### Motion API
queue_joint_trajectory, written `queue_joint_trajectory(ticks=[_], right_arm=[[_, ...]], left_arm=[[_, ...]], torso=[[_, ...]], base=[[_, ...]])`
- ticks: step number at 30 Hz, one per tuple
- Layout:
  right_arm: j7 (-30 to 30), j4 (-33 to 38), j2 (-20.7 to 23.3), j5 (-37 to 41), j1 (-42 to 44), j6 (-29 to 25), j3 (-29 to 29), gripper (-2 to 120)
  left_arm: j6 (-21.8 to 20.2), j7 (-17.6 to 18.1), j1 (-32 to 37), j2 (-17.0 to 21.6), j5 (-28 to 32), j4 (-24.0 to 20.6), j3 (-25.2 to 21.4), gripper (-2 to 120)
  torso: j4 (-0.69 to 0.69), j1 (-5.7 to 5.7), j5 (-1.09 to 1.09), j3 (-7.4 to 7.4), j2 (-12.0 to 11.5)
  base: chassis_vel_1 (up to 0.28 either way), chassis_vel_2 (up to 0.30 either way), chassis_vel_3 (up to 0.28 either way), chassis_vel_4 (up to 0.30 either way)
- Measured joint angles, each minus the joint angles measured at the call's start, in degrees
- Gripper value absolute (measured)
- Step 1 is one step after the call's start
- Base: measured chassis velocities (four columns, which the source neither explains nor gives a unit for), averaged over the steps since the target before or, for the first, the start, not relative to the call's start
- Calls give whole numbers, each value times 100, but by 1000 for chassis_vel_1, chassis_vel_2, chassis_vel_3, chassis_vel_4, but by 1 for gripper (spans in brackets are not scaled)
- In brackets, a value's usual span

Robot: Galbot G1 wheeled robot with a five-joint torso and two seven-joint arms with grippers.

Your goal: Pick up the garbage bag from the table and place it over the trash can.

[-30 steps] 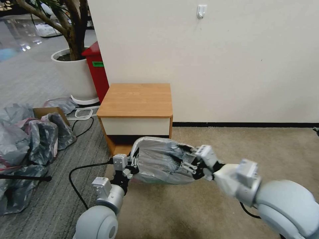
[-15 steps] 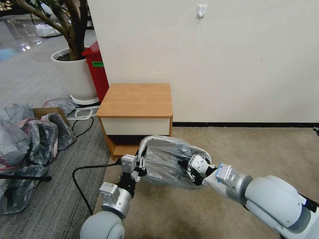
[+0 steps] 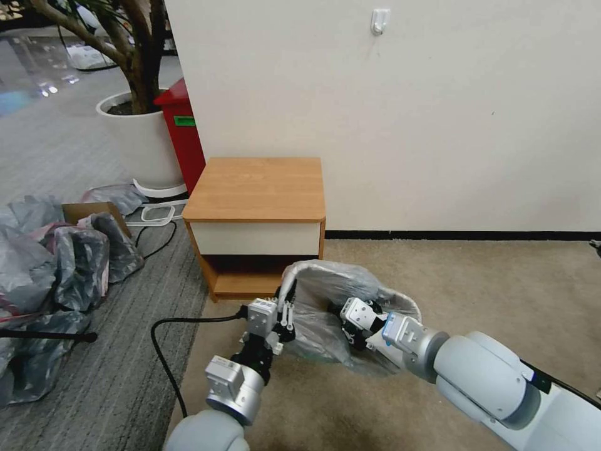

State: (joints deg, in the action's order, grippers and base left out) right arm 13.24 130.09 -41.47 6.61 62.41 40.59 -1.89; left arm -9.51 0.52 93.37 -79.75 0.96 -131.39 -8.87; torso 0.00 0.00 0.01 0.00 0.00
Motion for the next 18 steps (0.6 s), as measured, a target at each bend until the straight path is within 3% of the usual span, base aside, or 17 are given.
queue_joint_trajectory(ticks=[18], right_arm=[[20,-648,-266,-592,-59,-22,-203,0]], left_arm=[[34,-48,84,-68,-154,7,215,8]], torso=[[0,0,0,0,0]], base=[[0,0,0,0]])
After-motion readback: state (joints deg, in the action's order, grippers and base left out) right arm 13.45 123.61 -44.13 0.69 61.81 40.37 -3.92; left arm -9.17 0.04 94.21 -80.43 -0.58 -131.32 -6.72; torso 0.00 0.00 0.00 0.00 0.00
